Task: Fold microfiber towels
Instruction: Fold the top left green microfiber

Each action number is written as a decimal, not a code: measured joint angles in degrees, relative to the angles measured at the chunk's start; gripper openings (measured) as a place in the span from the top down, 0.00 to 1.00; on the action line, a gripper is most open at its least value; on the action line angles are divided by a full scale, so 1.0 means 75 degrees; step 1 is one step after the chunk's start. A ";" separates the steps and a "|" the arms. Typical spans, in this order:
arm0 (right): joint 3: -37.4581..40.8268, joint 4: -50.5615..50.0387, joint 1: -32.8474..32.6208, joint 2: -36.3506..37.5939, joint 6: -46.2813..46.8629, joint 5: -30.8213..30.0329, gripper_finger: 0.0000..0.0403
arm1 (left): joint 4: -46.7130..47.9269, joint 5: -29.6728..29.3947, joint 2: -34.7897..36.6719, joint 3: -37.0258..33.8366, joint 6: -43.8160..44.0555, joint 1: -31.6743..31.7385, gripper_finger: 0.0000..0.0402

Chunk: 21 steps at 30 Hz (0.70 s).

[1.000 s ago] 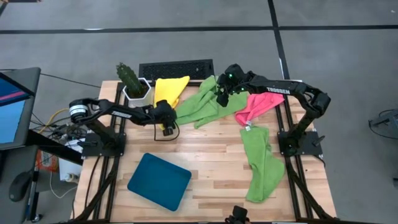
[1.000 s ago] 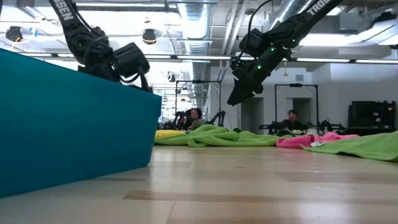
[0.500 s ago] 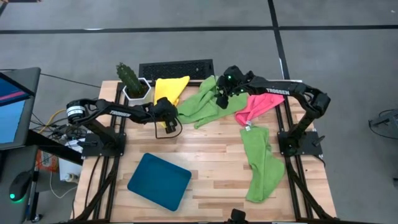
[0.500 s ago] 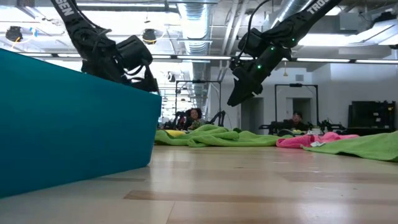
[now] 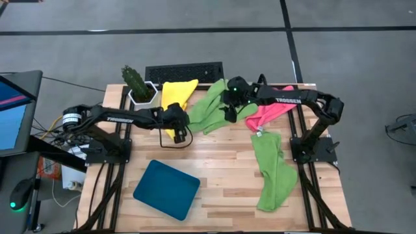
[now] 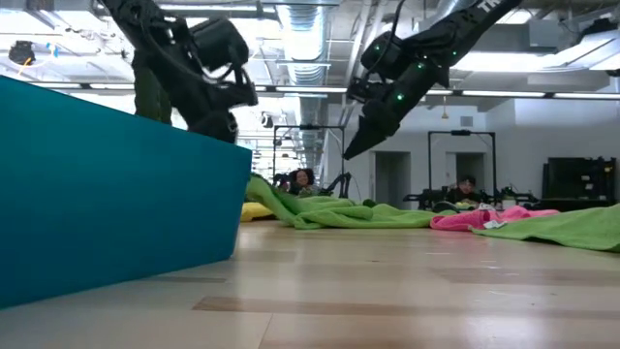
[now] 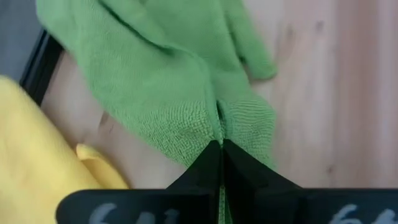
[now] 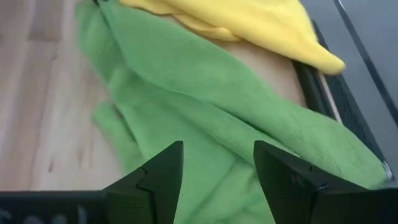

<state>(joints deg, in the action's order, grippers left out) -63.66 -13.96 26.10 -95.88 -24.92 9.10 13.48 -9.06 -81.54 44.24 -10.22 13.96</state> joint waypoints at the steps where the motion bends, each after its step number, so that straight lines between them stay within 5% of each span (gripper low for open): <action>1: 0.0000 0.0000 -0.0089 0.0000 -0.0115 0.0004 0.45 | 0.0146 -0.0025 0.0055 0.0077 0.0019 -0.0086 1.00; 21: 0.0002 0.1468 -0.1084 -0.0533 -0.1640 -0.0018 0.45 | 0.1191 -0.0078 0.0336 0.0735 0.0466 -0.1319 1.00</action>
<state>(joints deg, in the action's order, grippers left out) -63.64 -2.95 17.97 -99.87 -37.22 8.97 22.41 -9.65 -79.02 49.76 -6.72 4.07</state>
